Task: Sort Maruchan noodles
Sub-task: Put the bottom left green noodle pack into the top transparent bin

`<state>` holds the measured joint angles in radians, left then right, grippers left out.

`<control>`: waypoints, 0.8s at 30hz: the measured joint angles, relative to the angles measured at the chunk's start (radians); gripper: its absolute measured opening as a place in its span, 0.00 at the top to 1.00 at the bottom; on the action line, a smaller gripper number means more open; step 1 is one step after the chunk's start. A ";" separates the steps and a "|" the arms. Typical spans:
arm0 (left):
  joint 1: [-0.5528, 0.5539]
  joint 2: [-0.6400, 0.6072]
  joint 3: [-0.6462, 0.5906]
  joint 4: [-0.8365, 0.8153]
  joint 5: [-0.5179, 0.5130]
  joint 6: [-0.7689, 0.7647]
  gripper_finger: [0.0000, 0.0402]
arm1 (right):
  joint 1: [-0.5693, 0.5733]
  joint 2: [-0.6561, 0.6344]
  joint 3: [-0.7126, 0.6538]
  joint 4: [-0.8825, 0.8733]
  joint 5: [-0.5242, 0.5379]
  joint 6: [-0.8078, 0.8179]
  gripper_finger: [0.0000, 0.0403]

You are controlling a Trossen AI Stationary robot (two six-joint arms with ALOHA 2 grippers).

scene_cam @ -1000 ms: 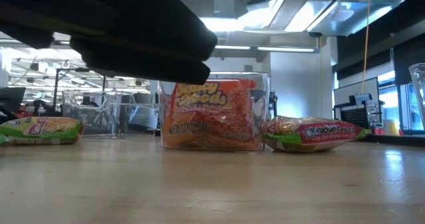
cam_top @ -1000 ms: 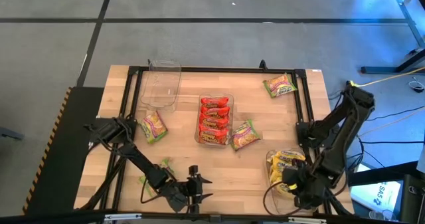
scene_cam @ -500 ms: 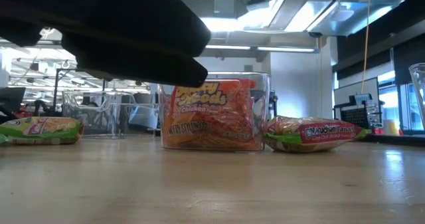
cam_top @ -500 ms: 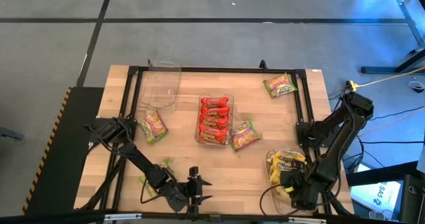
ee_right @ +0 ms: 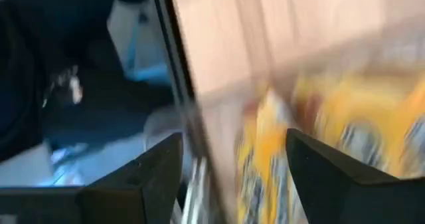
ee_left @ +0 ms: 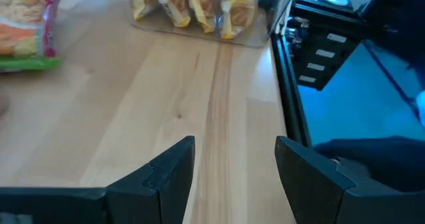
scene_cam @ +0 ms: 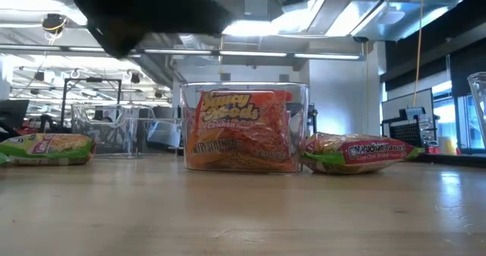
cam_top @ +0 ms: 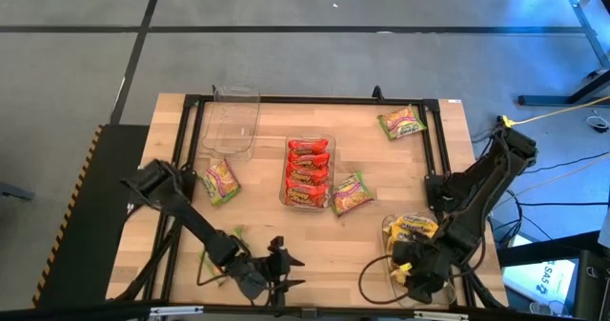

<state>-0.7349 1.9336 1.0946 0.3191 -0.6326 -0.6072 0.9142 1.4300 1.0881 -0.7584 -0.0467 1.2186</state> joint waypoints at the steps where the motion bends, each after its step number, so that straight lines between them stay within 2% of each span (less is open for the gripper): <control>1: -0.004 -0.030 0.000 -0.047 0.000 -0.017 0.49 | -0.007 0.000 0.011 0.001 0.041 -0.039 0.41; 6: -0.031 -0.173 -0.001 -0.302 0.024 -0.184 0.49 | -0.008 0.000 0.030 0.015 0.345 -0.192 0.41; 10: -0.069 -0.247 -0.002 -0.535 0.030 -0.404 0.49 | -0.007 0.004 0.030 0.048 0.568 -0.282 0.41; 12: -0.090 -0.271 -0.001 -0.635 0.048 -0.525 0.49 | -0.007 0.007 0.030 0.056 0.646 -0.328 0.41; 15: -0.125 -0.279 -0.001 -0.784 0.076 -0.702 0.49 | -0.008 0.009 0.030 0.060 0.717 -0.362 0.41; 19: -0.170 -0.277 -0.002 -0.954 0.156 -0.942 0.49 | -0.005 0.020 0.030 0.111 0.740 -0.419 0.41; 24: -0.209 -0.266 -0.002 -1.087 0.201 -1.133 0.49 | -0.005 0.067 0.029 0.250 0.764 -0.566 0.41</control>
<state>-0.9438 1.6672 1.0924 -0.7680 -0.4315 -1.7401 0.9089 1.4972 1.1175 -0.5084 0.7171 0.6526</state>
